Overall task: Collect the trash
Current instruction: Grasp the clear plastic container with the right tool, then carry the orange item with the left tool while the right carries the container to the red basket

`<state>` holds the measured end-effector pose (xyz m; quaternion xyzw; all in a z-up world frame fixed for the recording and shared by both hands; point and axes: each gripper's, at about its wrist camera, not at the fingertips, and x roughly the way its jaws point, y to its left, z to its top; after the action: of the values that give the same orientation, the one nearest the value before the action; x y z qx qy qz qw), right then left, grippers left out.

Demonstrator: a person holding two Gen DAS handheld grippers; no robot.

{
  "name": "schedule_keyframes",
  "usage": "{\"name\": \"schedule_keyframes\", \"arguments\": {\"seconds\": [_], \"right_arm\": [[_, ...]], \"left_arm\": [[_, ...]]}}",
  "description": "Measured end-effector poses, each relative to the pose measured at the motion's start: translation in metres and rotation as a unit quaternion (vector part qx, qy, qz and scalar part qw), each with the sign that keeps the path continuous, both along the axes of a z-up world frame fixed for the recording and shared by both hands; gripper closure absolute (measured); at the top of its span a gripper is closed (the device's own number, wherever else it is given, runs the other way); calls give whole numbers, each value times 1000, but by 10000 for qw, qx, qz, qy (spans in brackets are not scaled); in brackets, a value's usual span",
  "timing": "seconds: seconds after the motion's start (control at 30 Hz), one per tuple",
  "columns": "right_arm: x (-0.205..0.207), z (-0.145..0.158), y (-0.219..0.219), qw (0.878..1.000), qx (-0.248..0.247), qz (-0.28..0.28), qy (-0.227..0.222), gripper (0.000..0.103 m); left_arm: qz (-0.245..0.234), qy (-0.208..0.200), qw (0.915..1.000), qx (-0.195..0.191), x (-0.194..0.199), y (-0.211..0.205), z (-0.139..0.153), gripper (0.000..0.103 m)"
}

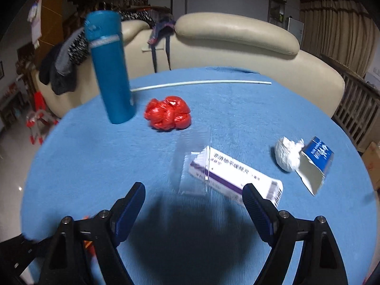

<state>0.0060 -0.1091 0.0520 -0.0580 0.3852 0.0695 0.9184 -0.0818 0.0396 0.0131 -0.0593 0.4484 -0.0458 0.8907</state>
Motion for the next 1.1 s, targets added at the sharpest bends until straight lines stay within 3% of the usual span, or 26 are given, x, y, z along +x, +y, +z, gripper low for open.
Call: {"name": "schedule_keyframes", "arguments": {"seconds": [0.07, 0.13, 0.2, 0.23, 0.4, 0.67, 0.97, 1.1], "right_arm": [[12, -8, 4, 9999, -113, -62, 47, 26], [20, -14, 7, 9997, -164, -55, 156, 47], [26, -19, 7, 9996, -146, -20, 252, 59], [25, -18, 6, 9997, -108, -4, 231, 61], [5, 0, -9, 9994, 320, 68, 108, 61], [-69, 38, -42, 9936, 1085, 254, -209, 61], [-129, 82, -97, 9759, 2092, 143, -604, 61], [-148, 96, -120, 9709, 2263, 2, -790, 61]], "left_arm": [[8, 1, 10000, 3, 1, 1, -1, 64], [6, 12, 10000, 4, 2, -1, -1, 64], [-8, 16, 10000, 26, 2, -2, -2, 64], [-13, 13, 10000, 32, 2, -3, -1, 64], [7, -51, 10000, 66, -2, -5, 3, 64], [-97, -199, 9996, 173, -14, -29, 16, 64], [-308, -329, 9986, 269, -27, -57, 30, 64], [-414, -396, 9979, 318, -30, -68, 34, 64]]}}
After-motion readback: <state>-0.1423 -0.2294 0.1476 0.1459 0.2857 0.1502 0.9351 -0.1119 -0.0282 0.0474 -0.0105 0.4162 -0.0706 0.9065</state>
